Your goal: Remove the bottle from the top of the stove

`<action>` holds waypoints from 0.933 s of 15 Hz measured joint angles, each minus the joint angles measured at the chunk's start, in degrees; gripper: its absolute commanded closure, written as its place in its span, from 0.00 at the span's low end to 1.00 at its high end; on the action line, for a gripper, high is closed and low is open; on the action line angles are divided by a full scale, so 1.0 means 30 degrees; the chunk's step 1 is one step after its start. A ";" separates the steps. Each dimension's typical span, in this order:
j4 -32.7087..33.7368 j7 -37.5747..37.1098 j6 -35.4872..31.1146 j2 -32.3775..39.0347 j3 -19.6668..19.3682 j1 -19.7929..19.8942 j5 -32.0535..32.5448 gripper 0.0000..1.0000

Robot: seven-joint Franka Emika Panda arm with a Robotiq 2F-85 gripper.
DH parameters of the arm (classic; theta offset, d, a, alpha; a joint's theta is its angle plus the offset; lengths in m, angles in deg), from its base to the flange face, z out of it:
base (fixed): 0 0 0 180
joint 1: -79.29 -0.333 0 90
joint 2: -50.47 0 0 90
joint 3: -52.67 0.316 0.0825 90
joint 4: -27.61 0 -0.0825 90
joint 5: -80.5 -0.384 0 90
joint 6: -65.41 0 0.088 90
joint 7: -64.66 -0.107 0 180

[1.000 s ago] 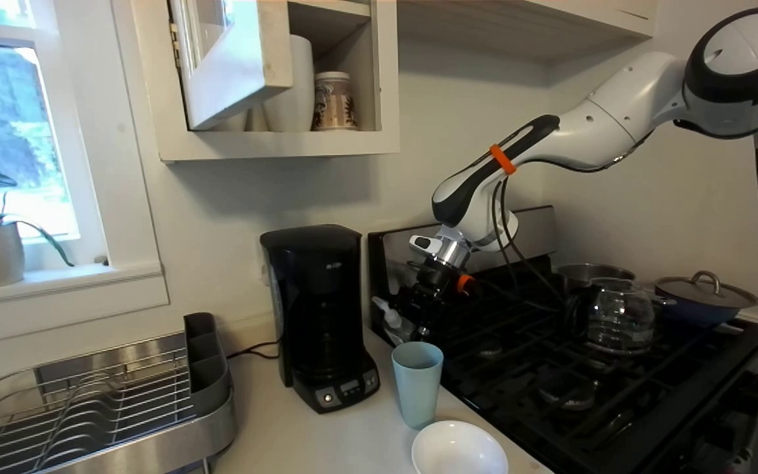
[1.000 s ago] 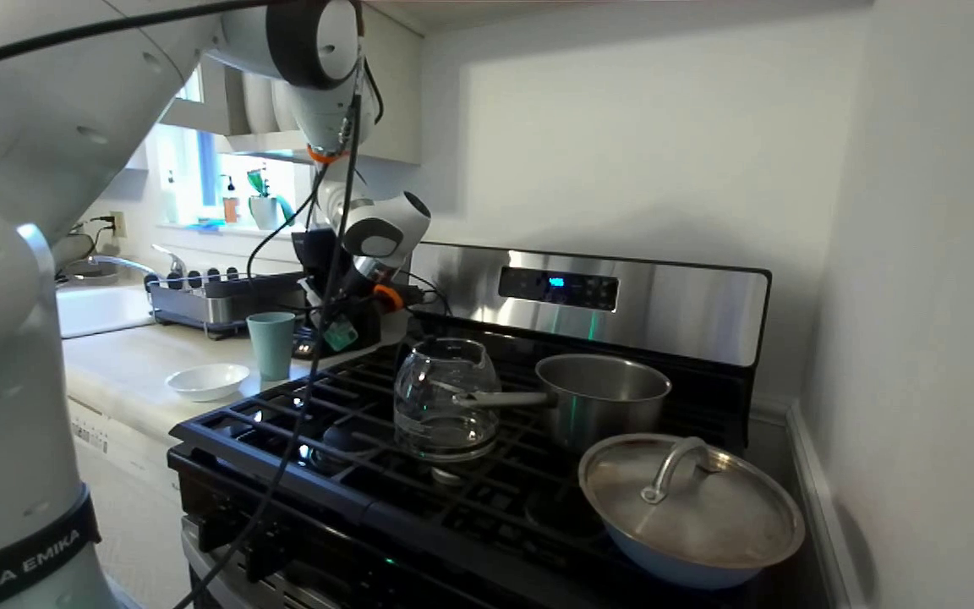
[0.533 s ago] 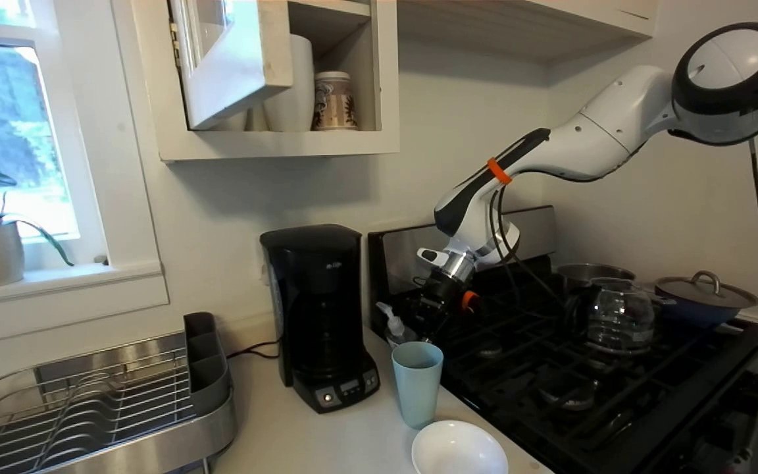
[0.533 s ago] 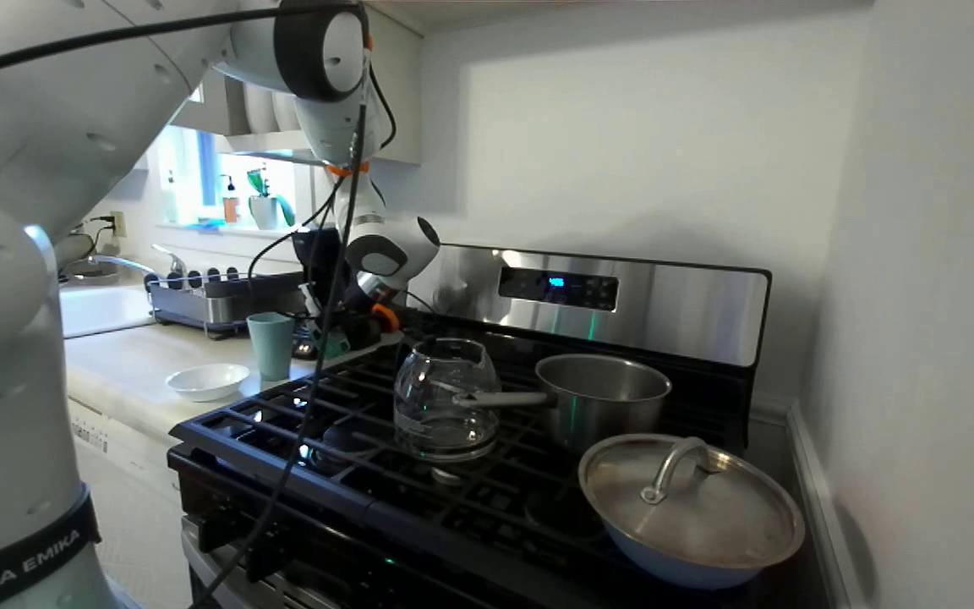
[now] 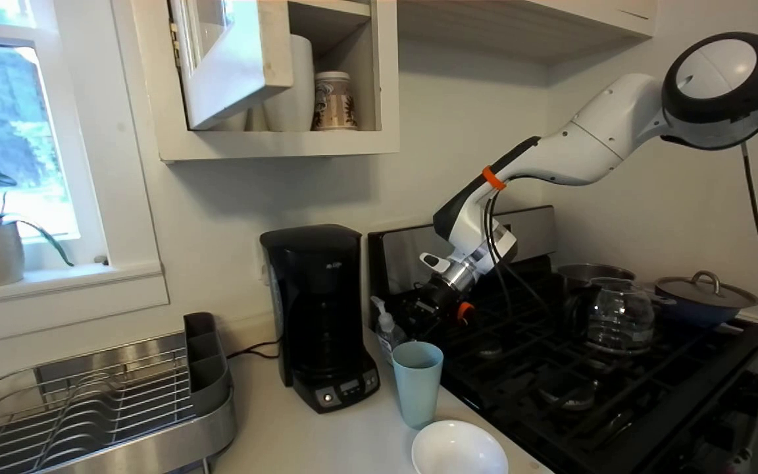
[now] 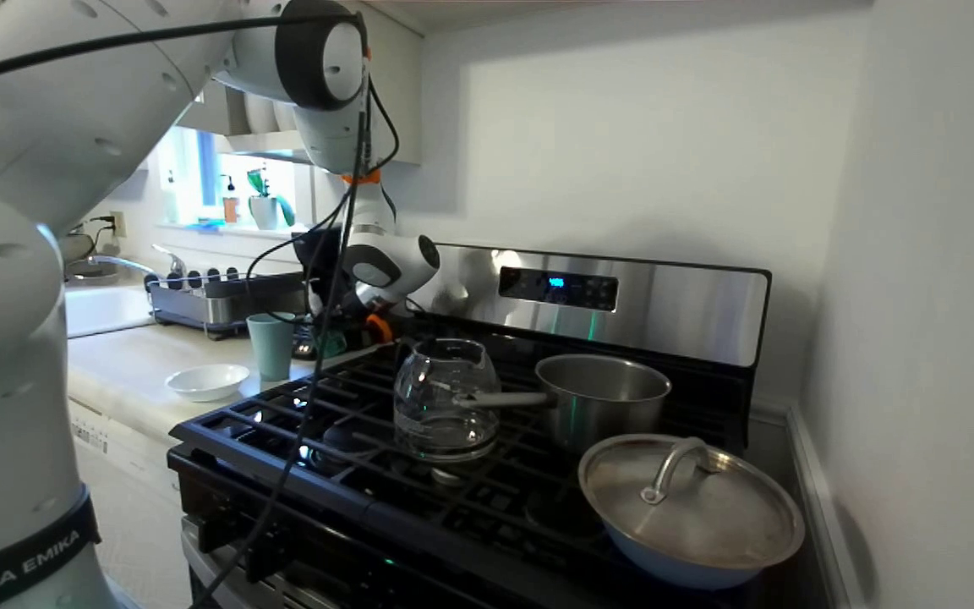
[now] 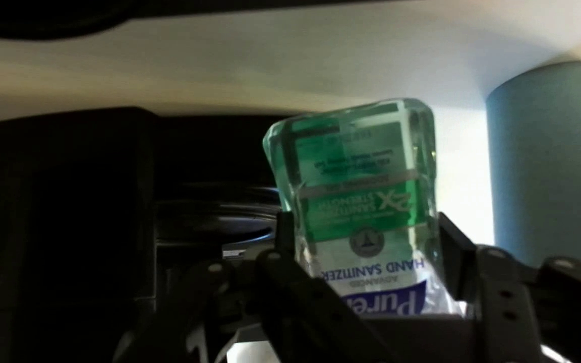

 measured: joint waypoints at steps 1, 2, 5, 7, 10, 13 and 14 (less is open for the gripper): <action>0.0020 0.0372 0.0025 -0.0001 -0.0231 -0.0175 -0.0534 0.60; 0.0034 0.0726 0.0135 -0.0001 -0.0487 -0.0356 -0.1036 0.60; 0.0060 0.1648 0.0296 0.0000 -0.1242 -0.0957 -0.2483 0.60; 0.0079 0.2239 0.0549 0.0000 -0.1684 -0.1358 -0.3213 0.35; 0.0156 0.2443 0.0735 0.0001 -0.2035 -0.1719 -0.3494 0.35; 0.0180 0.2450 0.0793 0.0001 -0.2090 -0.1743 -0.3514 0.35; 0.0181 0.2455 0.0798 0.0001 -0.2095 -0.1743 -0.3516 0.35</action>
